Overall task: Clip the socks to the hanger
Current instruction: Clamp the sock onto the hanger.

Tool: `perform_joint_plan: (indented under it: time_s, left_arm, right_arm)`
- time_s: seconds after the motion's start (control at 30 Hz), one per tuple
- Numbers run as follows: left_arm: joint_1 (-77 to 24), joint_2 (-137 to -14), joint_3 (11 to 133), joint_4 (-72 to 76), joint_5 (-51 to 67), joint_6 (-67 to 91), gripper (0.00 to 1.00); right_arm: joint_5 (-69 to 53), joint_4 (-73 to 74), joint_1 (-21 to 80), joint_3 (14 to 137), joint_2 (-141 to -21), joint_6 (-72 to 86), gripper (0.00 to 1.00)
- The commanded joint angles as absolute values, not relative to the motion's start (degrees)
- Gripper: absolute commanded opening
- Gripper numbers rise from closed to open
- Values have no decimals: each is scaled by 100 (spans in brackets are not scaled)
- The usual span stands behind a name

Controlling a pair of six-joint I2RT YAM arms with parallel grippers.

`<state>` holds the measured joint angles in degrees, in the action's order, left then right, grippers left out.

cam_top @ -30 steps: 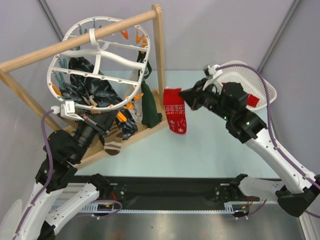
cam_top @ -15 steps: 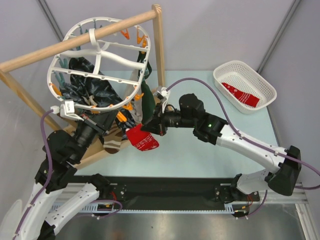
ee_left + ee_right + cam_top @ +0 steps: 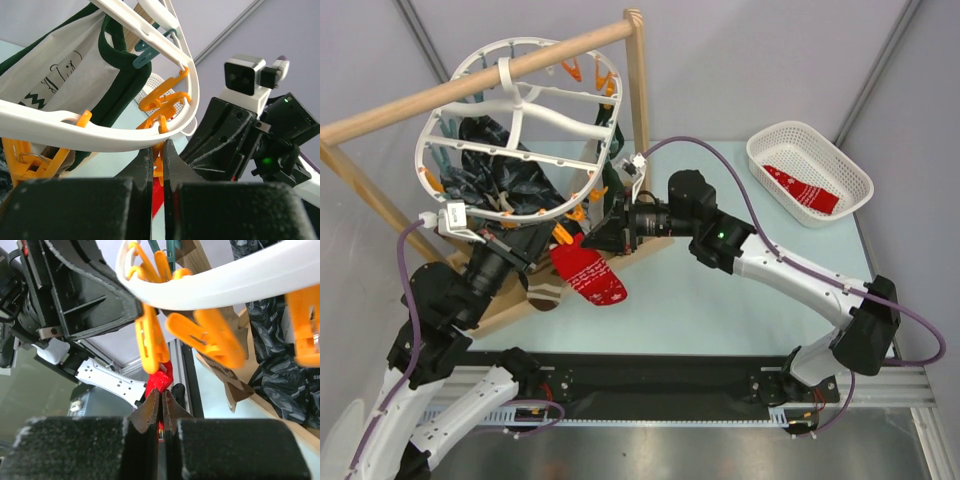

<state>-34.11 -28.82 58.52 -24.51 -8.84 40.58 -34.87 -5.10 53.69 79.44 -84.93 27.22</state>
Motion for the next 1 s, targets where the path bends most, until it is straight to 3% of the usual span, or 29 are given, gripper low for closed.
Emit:
perform_joint_plan:
  time_s: [0.0,0.9,0.97]
  left_arm:
    - [-3401,-2848,6012,-2452,-712,4140,0]
    - [-3401,-2812,5950,-2487,-703,4157,0]
    - [-3410,-2804,5968,-2513,-738,4157,4]
  right_arm:
    - [-3841,-993,5282,8235,-8604,3120,0]
    - [-4263,-2056,5115,8306,-8938,3849,0]
    - [-4271,-2092,5115,8314,-8965,3885,0]
